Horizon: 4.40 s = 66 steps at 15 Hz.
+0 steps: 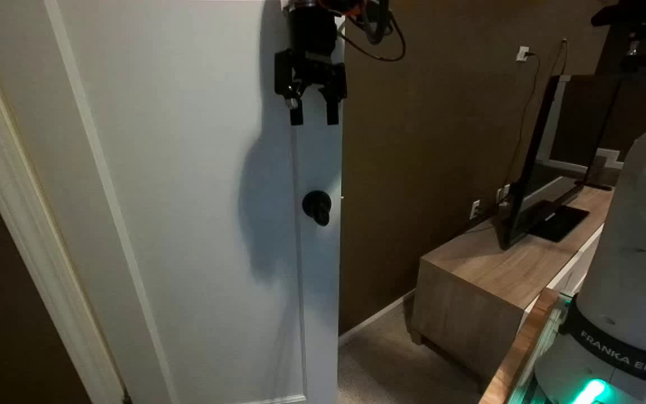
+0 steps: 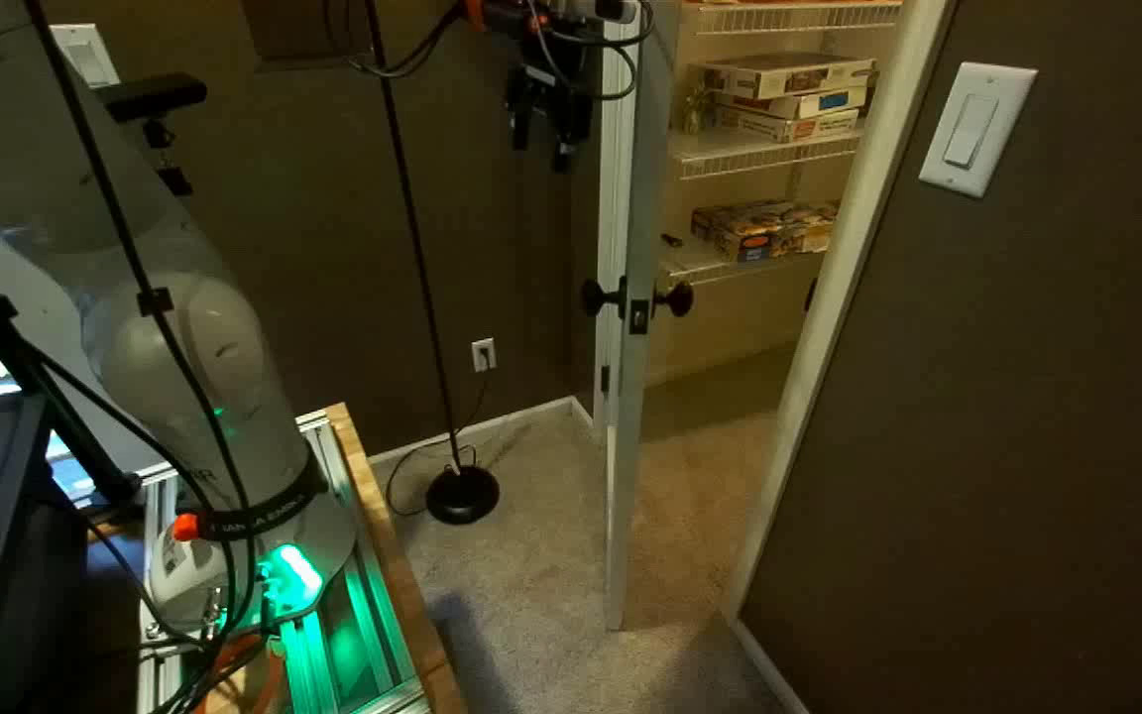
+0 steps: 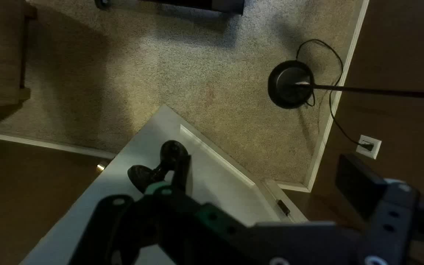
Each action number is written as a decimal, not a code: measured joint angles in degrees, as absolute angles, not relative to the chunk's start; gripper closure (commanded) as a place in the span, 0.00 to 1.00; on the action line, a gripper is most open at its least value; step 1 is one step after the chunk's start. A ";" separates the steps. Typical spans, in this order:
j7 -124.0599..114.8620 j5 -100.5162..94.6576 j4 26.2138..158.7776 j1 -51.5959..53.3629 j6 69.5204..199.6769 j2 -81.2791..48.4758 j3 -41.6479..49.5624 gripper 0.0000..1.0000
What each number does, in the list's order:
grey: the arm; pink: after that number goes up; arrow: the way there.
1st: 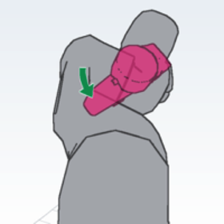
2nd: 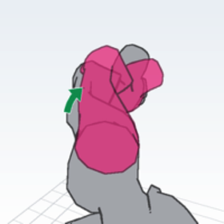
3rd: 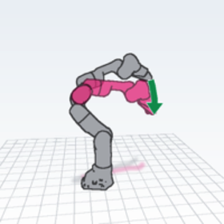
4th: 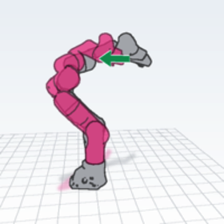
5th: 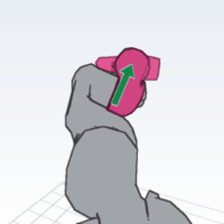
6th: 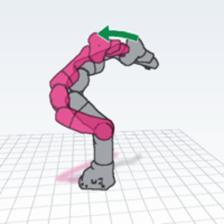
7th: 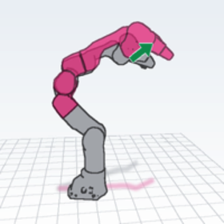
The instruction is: Open the door wider
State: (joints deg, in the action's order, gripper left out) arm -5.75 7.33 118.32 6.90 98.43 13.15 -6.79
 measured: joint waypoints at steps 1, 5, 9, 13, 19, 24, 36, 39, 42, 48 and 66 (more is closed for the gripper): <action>-5.75 7.33 118.32 6.90 98.44 13.15 -6.79 0.00; -5.75 7.33 118.32 6.90 98.44 13.15 -6.79 0.00; -5.55 7.21 119.93 6.93 99.04 14.11 -7.00 0.00; -3.76 7.71 129.98 6.71 104.46 21.39 -5.50 0.00; 4.49 10.97 144.99 4.17 114.49 36.36 4.09 0.00; 15.97 12.34 145.51 2.99 115.61 40.27 13.16 0.00; 15.62 18.54 142.81 2.57 115.07 35.81 17.49 0.00; 16.50 24.11 139.88 1.47 114.62 30.86 22.65 0.00; 19.38 32.81 136.57 1.34 114.89 25.91 25.38 0.00; 21.09 48.54 128.56 0.69 116.57 16.37 23.01 0.00; 29.31 52.48 121.12 -4.49 96.83 6.96 13.86 0.00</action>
